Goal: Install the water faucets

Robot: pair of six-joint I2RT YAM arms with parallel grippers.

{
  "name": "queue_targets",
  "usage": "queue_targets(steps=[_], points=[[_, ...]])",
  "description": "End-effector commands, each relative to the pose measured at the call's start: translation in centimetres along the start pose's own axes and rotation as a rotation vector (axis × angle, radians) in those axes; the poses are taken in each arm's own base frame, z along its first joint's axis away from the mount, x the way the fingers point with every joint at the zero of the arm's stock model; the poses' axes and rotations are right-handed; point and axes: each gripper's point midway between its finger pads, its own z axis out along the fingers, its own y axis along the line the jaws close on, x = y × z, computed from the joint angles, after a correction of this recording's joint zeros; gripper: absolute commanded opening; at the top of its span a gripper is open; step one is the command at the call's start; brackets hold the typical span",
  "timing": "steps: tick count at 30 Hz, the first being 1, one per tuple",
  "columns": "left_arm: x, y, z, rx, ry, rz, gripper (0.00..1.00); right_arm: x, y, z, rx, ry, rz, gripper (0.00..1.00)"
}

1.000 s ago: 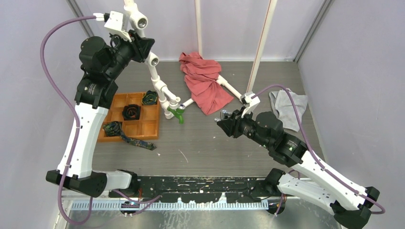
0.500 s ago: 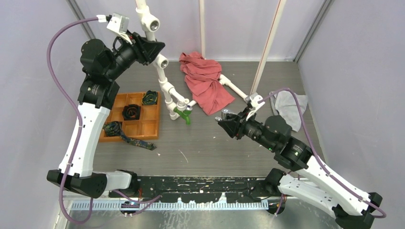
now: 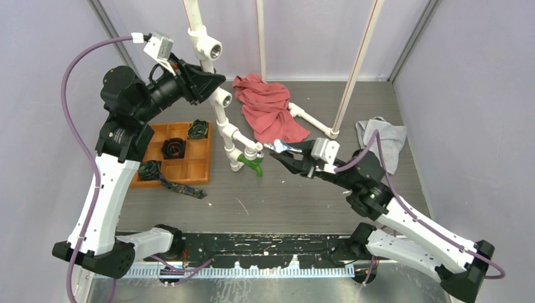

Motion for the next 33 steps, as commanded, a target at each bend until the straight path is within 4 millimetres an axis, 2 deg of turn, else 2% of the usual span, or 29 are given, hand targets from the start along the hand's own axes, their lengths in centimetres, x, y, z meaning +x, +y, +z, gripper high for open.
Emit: queue_targets(steps=[1,4,5,7,8,9,10,13,16,19,22,29,33], points=[[-2.2,-5.1,-2.8,0.124,-0.035,-0.131,0.00,-7.0,-2.5,2.3,0.037,-0.194,-0.269,0.00],[-1.6,-4.5,-2.9,0.092,-0.027,-0.129,0.00,-7.8,-3.4,3.6,0.043,-0.187,-0.341,0.00],[-1.1,-4.1,-2.9,0.073,-0.011,-0.127,0.12,-8.0,-3.6,4.0,0.039,-0.180,-0.365,0.00],[-0.5,-3.7,-3.1,0.053,0.009,-0.117,0.56,-8.2,-3.9,4.9,0.024,-0.157,-0.394,0.00],[-0.2,-3.6,-3.2,0.045,0.017,-0.113,0.71,-8.5,-4.0,5.3,0.015,-0.148,-0.415,0.00],[0.0,-3.5,-3.5,0.039,0.023,-0.104,0.81,-8.5,-4.1,5.7,0.000,-0.134,-0.437,0.00],[0.2,-3.5,-3.7,0.033,0.030,-0.097,0.85,-8.6,-4.1,6.0,-0.013,-0.123,-0.466,0.00],[0.6,-3.4,-4.8,0.007,0.048,-0.062,0.87,-9.1,-4.8,6.8,-0.004,-0.103,-0.530,0.00],[0.8,-4.0,-6.0,0.004,0.054,-0.039,0.95,-9.0,-5.7,7.5,0.023,-0.065,-0.639,0.00],[1.3,-4.4,-7.1,0.003,0.073,-0.026,0.97,-8.2,-6.7,8.4,0.065,0.018,-0.719,0.00],[2.2,-4.4,-8.2,-0.015,0.096,-0.004,0.97,-7.4,-6.8,9.2,0.078,0.097,-0.782,0.00],[4.1,-3.4,-10.6,-0.096,0.102,0.065,1.00,-7.4,-6.8,9.6,0.124,0.213,-0.823,0.00],[5.5,-2.0,-11.3,-0.150,0.111,0.128,0.99,-7.9,-6.5,9.4,0.131,0.229,-0.855,0.00]])
